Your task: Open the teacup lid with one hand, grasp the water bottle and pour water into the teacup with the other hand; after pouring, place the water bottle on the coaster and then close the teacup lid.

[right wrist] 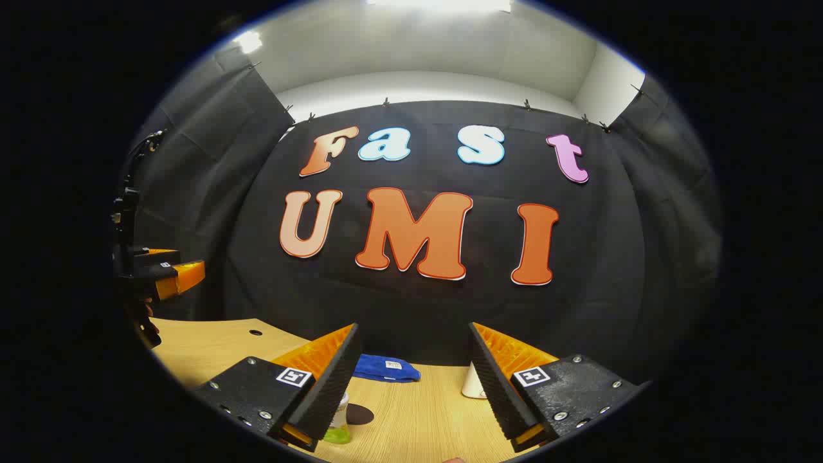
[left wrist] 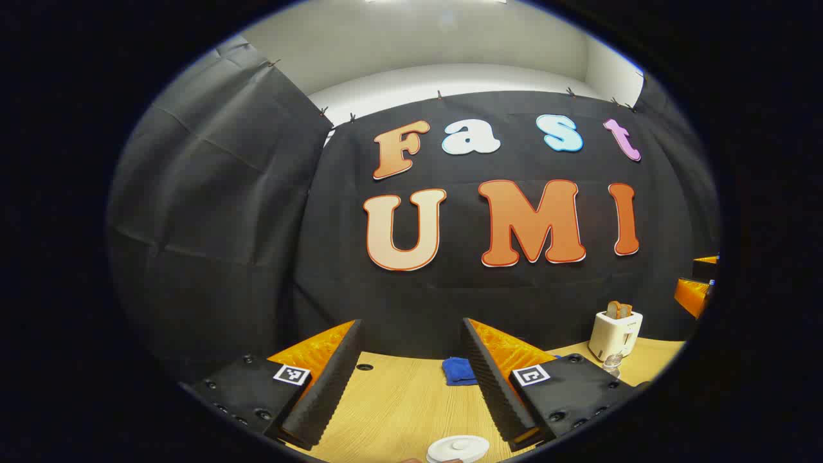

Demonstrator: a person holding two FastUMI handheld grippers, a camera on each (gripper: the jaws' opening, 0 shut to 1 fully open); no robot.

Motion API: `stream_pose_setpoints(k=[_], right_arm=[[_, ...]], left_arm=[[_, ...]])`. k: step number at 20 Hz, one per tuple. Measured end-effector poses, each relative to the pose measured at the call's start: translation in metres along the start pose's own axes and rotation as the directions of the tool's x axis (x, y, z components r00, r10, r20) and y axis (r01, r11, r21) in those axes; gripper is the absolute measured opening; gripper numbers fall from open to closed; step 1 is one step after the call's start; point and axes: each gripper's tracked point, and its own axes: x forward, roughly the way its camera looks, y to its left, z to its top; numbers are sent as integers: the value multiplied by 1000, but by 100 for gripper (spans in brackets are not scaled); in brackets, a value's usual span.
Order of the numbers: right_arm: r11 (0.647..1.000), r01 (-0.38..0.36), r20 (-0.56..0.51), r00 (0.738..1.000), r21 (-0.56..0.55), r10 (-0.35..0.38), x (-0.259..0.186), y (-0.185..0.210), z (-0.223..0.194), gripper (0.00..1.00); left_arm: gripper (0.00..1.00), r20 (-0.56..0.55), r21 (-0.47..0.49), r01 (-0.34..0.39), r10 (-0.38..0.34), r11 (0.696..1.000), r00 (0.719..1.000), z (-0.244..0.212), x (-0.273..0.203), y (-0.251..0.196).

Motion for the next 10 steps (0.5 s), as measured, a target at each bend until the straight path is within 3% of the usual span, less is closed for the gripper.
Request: stream_pose_setpoints(k=[5,10], right_arm=[[1000,-11,1,1000,-1,11,-2,3,1,98],[1000,-19,0,1000,-1,19,-2,7,1,98]], left_arm=[[99,7,-16,-14,14,1000,1000,1,-2,3],[99,-33,2,21,-21,1000,999,-8,1,-5]])
